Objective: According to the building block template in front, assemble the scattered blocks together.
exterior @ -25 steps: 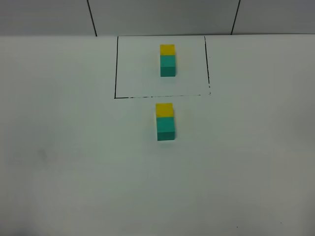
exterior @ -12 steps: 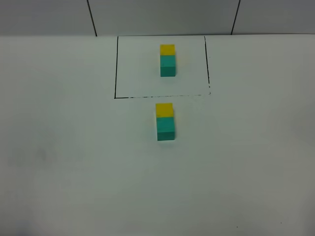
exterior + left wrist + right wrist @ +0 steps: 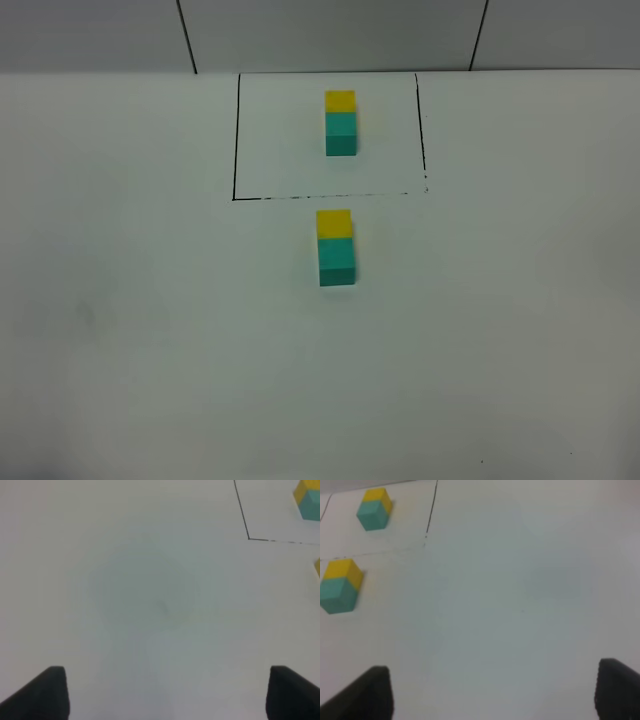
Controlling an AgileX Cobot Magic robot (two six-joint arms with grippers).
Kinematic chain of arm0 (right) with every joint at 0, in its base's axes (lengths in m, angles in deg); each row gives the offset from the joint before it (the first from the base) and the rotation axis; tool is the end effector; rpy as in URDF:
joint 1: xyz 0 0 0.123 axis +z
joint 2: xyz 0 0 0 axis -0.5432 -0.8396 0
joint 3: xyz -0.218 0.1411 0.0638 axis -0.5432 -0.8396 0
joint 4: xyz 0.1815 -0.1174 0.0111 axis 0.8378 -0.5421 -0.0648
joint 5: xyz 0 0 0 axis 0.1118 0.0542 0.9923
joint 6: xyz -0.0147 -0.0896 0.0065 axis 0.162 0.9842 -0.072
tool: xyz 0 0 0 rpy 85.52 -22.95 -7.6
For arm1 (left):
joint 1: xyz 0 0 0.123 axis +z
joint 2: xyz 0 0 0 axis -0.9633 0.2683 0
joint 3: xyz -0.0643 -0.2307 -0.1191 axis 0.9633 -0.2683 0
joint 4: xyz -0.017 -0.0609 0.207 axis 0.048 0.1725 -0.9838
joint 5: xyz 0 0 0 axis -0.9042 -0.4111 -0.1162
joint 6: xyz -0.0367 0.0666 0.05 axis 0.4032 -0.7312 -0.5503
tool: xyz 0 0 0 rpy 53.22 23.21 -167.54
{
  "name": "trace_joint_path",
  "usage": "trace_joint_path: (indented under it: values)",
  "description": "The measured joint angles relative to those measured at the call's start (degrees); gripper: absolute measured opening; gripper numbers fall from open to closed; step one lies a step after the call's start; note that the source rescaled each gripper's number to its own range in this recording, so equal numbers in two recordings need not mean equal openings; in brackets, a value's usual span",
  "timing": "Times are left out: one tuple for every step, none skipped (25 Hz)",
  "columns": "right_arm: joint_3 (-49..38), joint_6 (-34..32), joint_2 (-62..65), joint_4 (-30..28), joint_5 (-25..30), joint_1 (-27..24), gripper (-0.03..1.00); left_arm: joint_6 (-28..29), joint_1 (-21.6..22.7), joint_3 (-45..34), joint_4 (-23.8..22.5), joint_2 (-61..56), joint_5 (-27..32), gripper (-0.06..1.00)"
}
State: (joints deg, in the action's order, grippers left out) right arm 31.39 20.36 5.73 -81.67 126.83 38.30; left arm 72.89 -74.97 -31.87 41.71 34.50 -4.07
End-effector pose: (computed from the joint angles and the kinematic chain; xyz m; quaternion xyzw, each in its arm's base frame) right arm -0.0179 0.0014 0.2591 0.0223 0.8502 0.0828 0.5194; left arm -0.0190 -0.0015 0.2611 -0.0183 0.8488 -0.0273 0.5276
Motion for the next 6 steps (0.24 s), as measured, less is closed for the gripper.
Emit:
trace_joint_path:
  values:
    - [0.0,0.0,0.0,0.0,0.0,0.0,0.66,0.0,0.0,0.0,0.0,0.0,0.0,0.74]
    - [0.0,0.0,0.0,0.0,0.0,0.0,0.66,0.0,0.0,0.0,0.0,0.0,0.0,0.74]
    - [0.0,0.0,0.0,0.0,0.0,0.0,0.66,0.0,0.0,0.0,0.0,0.0,0.0,0.74]
    - [0.0,0.0,0.0,0.0,0.0,0.0,0.66,0.0,0.0,0.0,0.0,0.0,0.0,0.74]
    - [0.0,0.0,0.0,0.0,0.1,0.0,0.66,0.0,0.0,0.0,0.0,0.0,0.0,0.74]
    - [0.0,0.0,0.0,0.0,0.1,0.0,0.66,0.0,0.0,0.0,0.0,0.0,0.0,0.74]
